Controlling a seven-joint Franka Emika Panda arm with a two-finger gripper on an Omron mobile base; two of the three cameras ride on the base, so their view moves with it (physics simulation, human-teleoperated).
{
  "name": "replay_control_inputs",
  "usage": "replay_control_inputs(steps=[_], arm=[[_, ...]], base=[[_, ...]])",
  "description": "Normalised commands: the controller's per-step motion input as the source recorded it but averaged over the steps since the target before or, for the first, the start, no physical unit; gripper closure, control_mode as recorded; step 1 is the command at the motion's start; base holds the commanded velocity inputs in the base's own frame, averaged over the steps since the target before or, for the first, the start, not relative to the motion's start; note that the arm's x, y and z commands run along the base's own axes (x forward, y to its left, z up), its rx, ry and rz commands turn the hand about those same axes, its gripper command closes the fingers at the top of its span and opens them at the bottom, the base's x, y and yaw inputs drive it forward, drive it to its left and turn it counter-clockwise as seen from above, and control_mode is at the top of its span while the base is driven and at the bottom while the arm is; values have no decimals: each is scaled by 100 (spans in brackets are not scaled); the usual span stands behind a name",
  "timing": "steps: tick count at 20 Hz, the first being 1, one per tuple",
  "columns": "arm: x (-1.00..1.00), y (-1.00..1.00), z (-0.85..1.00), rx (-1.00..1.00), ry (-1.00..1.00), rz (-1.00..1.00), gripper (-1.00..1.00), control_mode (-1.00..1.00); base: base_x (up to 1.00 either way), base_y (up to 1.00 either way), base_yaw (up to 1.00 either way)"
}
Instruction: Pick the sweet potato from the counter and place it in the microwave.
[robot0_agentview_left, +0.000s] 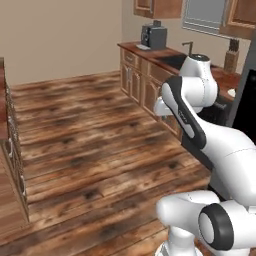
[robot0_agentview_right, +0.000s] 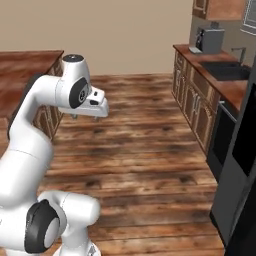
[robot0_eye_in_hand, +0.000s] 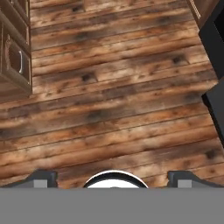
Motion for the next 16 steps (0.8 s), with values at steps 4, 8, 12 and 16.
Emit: replay_control_inputs(steps=[4, 8, 12, 16], arm=[[0, 0, 0, 0, 0, 0, -100, 100], [0, 0, 0, 0, 0, 0, -100, 100], [0, 0, 0, 0, 0, 0, -100, 100], [0, 0, 0, 0, 0, 0, -100, 100]], base=[[100, -4, 6], [100, -11, 5], [100, -19, 1], [100, -6, -5]])
